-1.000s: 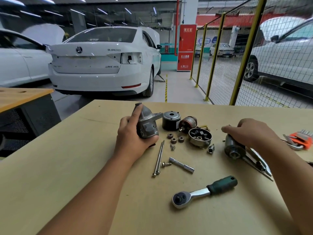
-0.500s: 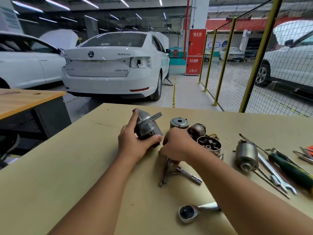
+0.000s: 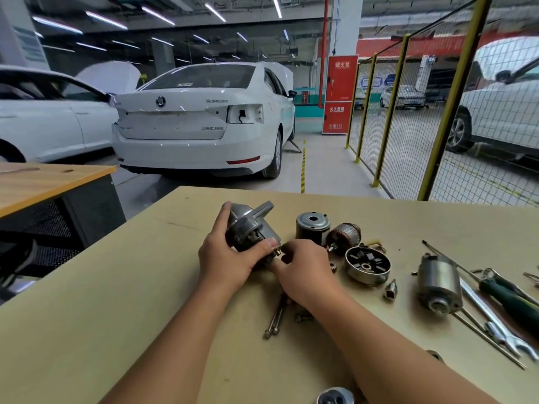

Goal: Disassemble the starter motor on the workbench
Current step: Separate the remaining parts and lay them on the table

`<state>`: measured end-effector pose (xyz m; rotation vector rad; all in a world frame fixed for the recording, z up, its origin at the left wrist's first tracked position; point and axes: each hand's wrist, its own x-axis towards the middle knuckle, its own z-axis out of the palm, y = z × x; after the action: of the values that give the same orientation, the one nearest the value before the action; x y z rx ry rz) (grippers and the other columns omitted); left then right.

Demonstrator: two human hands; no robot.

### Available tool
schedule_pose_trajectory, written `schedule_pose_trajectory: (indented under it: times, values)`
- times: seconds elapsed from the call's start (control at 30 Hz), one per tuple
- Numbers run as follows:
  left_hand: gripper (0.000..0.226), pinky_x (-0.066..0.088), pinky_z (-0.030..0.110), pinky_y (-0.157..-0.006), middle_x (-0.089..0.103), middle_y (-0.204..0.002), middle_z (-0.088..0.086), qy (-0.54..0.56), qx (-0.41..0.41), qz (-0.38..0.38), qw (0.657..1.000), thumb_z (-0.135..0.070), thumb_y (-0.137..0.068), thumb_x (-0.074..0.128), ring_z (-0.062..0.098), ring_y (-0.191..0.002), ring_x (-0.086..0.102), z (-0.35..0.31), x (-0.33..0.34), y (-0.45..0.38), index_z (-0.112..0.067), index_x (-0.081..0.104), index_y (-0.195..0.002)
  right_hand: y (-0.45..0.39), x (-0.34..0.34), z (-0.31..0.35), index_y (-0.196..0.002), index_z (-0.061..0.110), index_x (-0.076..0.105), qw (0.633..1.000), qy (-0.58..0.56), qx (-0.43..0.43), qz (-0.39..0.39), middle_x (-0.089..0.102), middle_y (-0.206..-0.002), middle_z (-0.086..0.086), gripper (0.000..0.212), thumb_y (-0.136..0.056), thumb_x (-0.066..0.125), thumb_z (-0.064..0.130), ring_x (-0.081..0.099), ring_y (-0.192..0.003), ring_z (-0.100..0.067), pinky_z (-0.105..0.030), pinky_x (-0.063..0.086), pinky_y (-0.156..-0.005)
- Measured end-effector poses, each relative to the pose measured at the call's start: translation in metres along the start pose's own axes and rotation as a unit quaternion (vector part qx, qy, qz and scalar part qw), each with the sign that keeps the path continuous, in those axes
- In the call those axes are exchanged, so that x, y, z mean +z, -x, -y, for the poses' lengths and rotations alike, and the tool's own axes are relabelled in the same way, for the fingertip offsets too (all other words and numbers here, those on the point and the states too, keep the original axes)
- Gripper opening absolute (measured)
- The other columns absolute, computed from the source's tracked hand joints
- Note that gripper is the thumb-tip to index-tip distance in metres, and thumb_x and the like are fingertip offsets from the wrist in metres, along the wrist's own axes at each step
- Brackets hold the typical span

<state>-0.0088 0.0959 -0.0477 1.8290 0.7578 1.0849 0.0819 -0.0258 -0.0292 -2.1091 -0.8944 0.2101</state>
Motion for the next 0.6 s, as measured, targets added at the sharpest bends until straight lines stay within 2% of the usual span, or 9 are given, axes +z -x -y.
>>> schedule_pose_trajectory:
  times: [0.07, 0.13, 0.2, 0.23, 0.37, 0.6]
  values:
    - [0.115, 0.050, 0.025, -0.103, 0.064, -0.139, -0.014, 0.013, -0.011, -0.004, 1.000, -0.042, -0.058, 0.100, 0.007, -0.120, 0.063, -0.0019, -0.0003, 0.0021, -0.040, 0.041, -0.157, 0.0014, -0.0010, 0.0004, -0.087, 0.014, 0.066, 1.000, -0.004, 0.001, 0.001, 0.069, -0.081, -0.008, 0.022, -0.090, 0.066, 0.036, 0.068, -0.054, -0.027, -0.041, 0.059, -0.049]
    - [0.108, 0.054, 0.033, -0.105, 0.069, -0.132, -0.010, 0.027, -0.025, -0.005, 0.999, -0.041, -0.059, 0.100, 0.009, -0.116, 0.067, -0.0015, -0.0004, 0.0029, -0.037, 0.047, -0.152, 0.0030, -0.0024, 0.0019, -0.083, 0.012, 0.065, 1.000, -0.013, 0.008, -0.001, 0.069, -0.075, -0.011, 0.028, -0.087, 0.068, 0.039, 0.066, -0.046, -0.026, -0.034, 0.054, -0.039]
    - [0.105, 0.056, 0.042, -0.104, 0.071, -0.127, -0.008, 0.045, -0.040, -0.006, 0.998, -0.044, -0.056, 0.100, 0.013, -0.115, 0.068, -0.0020, -0.0004, 0.0043, -0.037, 0.050, -0.149, 0.0042, -0.0035, 0.0023, -0.082, 0.011, 0.065, 1.000, -0.024, 0.012, -0.007, 0.068, -0.073, -0.010, 0.031, -0.084, 0.072, 0.041, 0.065, -0.045, -0.024, -0.031, 0.051, -0.037]
    - [0.108, 0.056, 0.042, -0.104, 0.071, -0.127, -0.009, 0.056, -0.046, -0.010, 0.997, -0.047, -0.052, 0.098, 0.012, -0.115, 0.068, -0.0028, -0.0004, 0.0043, -0.038, 0.050, -0.149, 0.0043, -0.0034, 0.0020, -0.082, 0.013, 0.065, 1.000, -0.023, 0.008, -0.007, 0.068, -0.075, -0.007, 0.031, -0.083, 0.074, 0.042, 0.066, -0.048, -0.022, -0.031, 0.053, -0.040]
    - [0.110, 0.056, 0.041, -0.105, 0.072, -0.125, -0.011, 0.063, -0.048, -0.015, 0.997, -0.052, -0.048, 0.094, 0.009, -0.113, 0.069, -0.0040, -0.0005, 0.0057, -0.039, 0.051, -0.148, 0.0056, -0.0024, 0.0019, -0.092, 0.018, 0.068, 1.000, -0.013, -0.014, 0.006, 0.066, -0.086, 0.001, 0.030, -0.080, 0.078, 0.044, 0.066, -0.070, -0.019, -0.044, 0.061, -0.067]
    - [0.095, 0.060, 0.043, -0.096, 0.075, -0.114, -0.012, 0.084, -0.061, -0.011, 0.995, -0.053, -0.045, 0.094, 0.011, -0.104, 0.073, -0.0043, -0.0019, 0.0059, -0.040, 0.059, -0.132, 0.0053, -0.0012, -0.0011, -0.106, 0.022, 0.066, 0.999, -0.018, -0.030, -0.005, 0.061, -0.097, 0.007, 0.038, -0.080, 0.081, 0.044, 0.060, -0.084, -0.011, -0.038, 0.058, -0.072]
